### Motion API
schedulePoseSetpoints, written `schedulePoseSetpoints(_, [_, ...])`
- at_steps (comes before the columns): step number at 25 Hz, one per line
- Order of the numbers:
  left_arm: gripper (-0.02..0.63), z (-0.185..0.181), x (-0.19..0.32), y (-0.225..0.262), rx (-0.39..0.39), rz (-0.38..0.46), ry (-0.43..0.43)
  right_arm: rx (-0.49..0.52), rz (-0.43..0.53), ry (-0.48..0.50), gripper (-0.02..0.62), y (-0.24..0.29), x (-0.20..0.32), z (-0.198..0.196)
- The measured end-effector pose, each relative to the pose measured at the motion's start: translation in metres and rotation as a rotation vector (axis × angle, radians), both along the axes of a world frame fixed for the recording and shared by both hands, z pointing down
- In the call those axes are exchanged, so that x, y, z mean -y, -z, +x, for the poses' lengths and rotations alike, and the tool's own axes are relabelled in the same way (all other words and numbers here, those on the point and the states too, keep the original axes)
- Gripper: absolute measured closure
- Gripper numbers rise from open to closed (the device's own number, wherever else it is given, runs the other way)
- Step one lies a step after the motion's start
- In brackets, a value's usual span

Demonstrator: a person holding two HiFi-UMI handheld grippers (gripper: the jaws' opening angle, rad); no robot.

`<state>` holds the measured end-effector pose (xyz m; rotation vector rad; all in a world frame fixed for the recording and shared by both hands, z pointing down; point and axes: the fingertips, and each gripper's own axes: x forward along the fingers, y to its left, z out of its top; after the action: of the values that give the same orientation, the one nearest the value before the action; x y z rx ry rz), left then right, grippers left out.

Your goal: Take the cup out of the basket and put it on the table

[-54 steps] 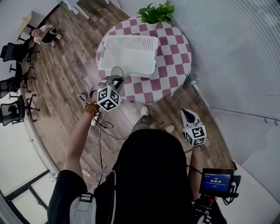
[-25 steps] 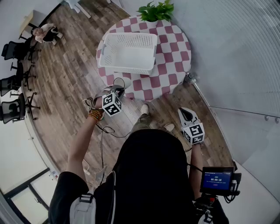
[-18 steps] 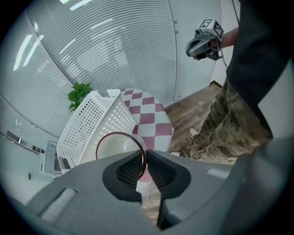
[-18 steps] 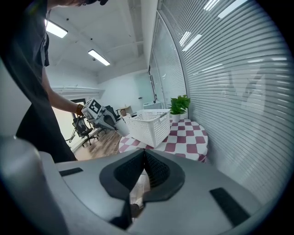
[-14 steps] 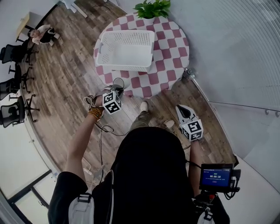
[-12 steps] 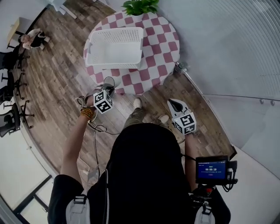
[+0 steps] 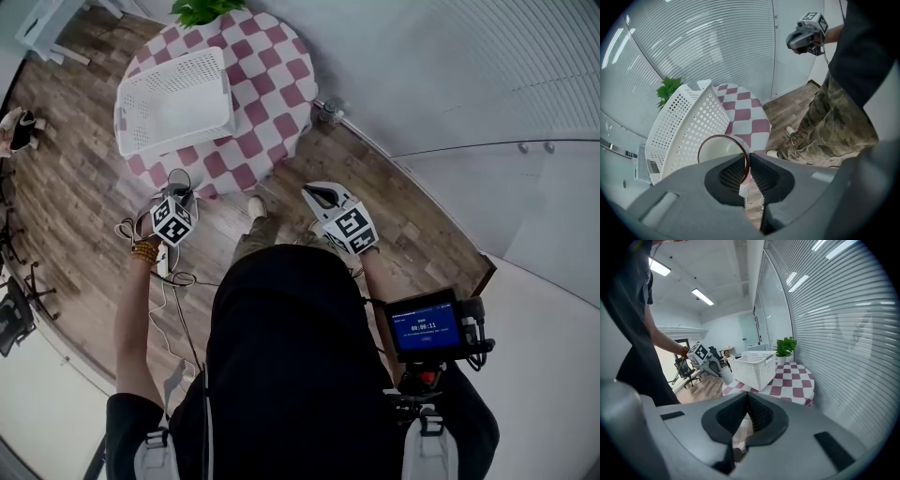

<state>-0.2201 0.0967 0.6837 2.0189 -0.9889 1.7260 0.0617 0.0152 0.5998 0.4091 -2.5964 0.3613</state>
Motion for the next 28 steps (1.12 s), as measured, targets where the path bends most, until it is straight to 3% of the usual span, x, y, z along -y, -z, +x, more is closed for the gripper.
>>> schedulePoseSetpoints(28, [0.571, -0.007, 0.002, -0.015, 0.021, -0.054, -0.014, -0.006, -0.01, -0.014, 0.586, -0.001, 0.0, 0.002])
